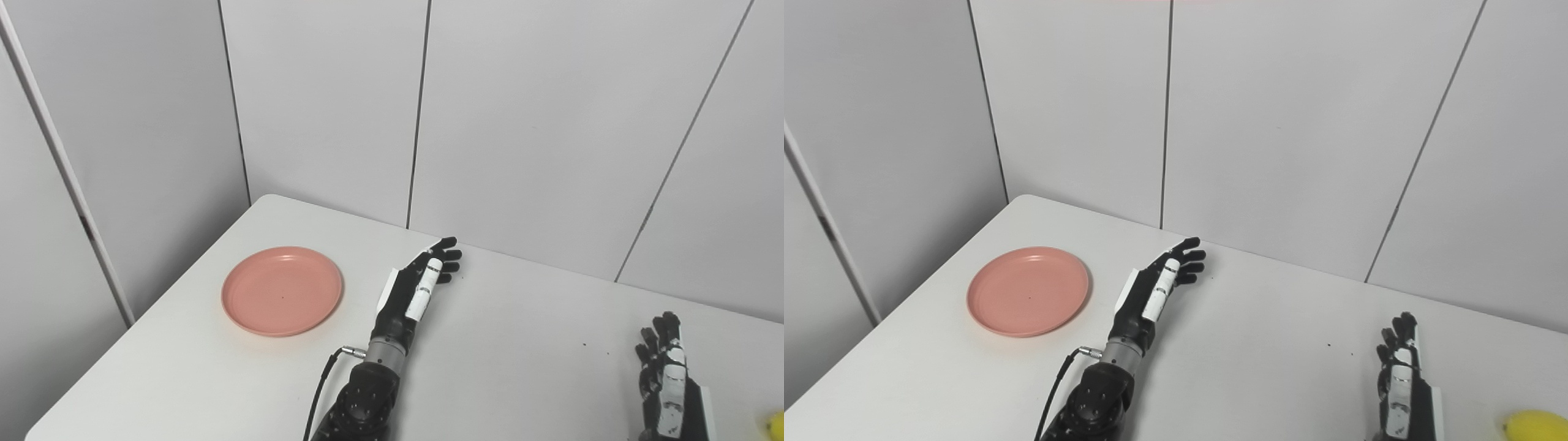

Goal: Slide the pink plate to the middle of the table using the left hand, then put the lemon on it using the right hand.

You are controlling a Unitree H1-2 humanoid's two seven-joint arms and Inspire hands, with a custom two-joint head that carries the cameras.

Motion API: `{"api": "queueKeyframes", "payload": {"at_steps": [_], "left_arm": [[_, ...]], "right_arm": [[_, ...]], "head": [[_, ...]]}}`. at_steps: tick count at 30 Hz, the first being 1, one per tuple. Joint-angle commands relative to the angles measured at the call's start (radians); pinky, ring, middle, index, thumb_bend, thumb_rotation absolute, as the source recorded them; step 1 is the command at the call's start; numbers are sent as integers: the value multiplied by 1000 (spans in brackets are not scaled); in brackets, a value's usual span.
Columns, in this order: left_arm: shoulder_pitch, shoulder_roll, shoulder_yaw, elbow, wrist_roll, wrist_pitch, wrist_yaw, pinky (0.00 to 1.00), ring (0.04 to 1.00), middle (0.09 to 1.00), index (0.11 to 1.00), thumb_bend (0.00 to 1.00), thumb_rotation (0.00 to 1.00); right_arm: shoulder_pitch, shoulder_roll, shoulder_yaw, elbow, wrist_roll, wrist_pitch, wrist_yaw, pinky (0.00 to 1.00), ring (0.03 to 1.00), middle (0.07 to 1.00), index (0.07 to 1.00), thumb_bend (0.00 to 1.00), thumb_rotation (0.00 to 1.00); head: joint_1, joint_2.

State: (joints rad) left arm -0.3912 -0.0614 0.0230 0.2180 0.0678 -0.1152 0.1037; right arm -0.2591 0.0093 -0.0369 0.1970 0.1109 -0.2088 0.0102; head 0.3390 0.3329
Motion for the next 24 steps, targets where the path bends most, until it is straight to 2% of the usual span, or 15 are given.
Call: {"api": "queueKeyframes", "payload": {"at_steps": [1,6,11,14,19,21,24], "left_arm": [[-52,11,11,-37,2,-13,20,761,734,753,743,483,1000],[-62,52,48,-75,13,-3,36,770,721,732,725,496,1000],[-69,86,82,-92,17,-15,57,725,706,721,713,500,1000],[-70,111,106,-101,25,-11,74,742,703,717,708,505,1000],[-75,157,136,-79,44,-43,104,749,710,718,708,480,1000],[-76,175,148,-74,49,-41,116,711,708,713,704,488,1000],[-75,199,168,-76,21,-39,106,779,732,734,720,508,1000]], "right_arm": [[20,-2,-2,9,3,12,7,1000,981,991,990,670,1000],[16,-7,-1,17,-4,11,6,1000,980,988,987,665,1000],[14,-10,-1,20,-7,12,8,1000,980,986,988,655,1000],[14,-11,-2,26,-6,4,10,998,978,986,988,658,1000],[14,-8,-5,28,-1,5,9,991,974,981,979,666,1000],[13,-8,-5,31,2,3,11,991,974,981,979,663,1000],[13,-8,-6,32,7,2,14,995,976,983,981,664,1000]], "head": [[1,2],[3,2],[5,-1],[6,0],[7,0],[10,-2],[10,-2]]}}
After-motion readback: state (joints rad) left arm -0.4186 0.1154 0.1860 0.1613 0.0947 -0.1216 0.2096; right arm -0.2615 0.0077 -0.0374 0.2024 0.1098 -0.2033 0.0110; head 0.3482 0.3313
